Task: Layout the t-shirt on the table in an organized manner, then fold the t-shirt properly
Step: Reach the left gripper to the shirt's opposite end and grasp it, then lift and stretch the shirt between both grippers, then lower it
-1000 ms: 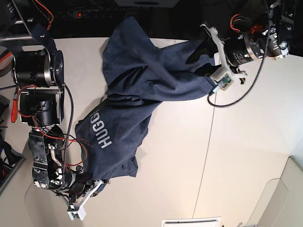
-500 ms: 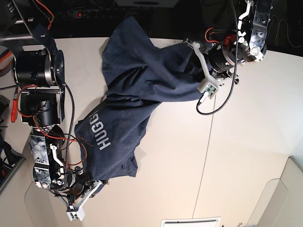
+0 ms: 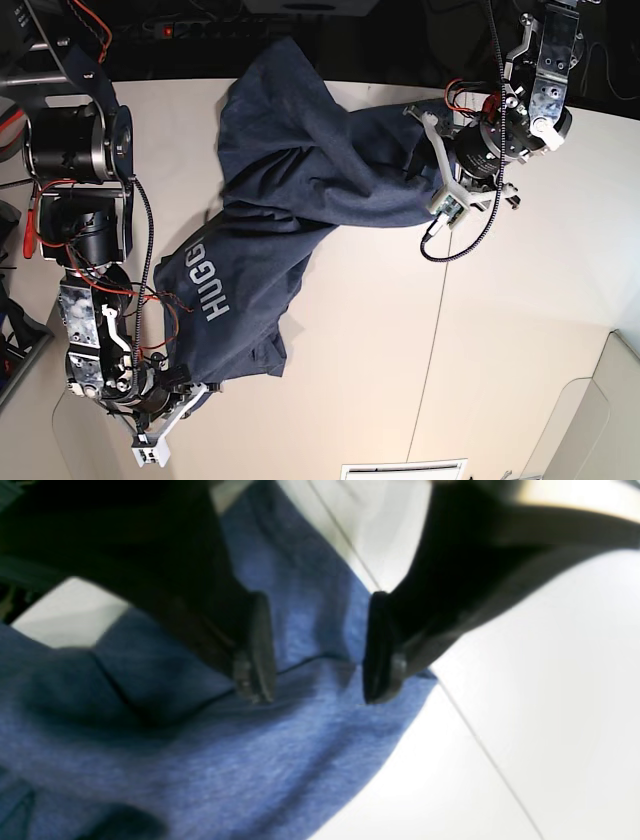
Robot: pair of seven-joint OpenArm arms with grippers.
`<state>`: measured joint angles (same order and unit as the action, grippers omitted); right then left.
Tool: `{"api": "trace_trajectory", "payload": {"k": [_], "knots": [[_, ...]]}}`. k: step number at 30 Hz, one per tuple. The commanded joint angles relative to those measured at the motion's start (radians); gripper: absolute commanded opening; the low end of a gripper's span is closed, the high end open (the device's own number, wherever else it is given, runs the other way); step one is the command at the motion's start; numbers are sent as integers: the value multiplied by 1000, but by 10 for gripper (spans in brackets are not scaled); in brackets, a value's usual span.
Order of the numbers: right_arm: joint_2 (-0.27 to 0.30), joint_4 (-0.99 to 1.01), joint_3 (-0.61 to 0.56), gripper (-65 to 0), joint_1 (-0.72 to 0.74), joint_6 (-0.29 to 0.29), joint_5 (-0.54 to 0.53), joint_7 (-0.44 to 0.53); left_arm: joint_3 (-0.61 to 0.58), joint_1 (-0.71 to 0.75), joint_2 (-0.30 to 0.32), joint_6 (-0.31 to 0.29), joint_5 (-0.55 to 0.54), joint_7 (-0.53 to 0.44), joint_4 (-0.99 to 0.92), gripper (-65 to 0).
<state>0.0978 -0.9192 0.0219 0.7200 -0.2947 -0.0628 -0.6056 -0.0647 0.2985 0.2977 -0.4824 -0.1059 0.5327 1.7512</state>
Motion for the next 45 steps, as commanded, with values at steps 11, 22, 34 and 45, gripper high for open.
{"api": "trace_trajectory", "payload": {"k": [11,22,34,45], "knots": [[9,-20,2,-650,31,4,-8,22,-19,-34,37,-1,-9,-63,10,-317],[10,-20,2,-650,31,3,-9,22,-198,-137,37,-1,-8,-67,-188,-318],[10,-20,2,-650,35,4,-50,23,-206,-187,75,0,43,-42,-68,-650],[10,-21,2,-650,72,117,-5,94,21,-253,276,236,93,10,125,-650]]}}
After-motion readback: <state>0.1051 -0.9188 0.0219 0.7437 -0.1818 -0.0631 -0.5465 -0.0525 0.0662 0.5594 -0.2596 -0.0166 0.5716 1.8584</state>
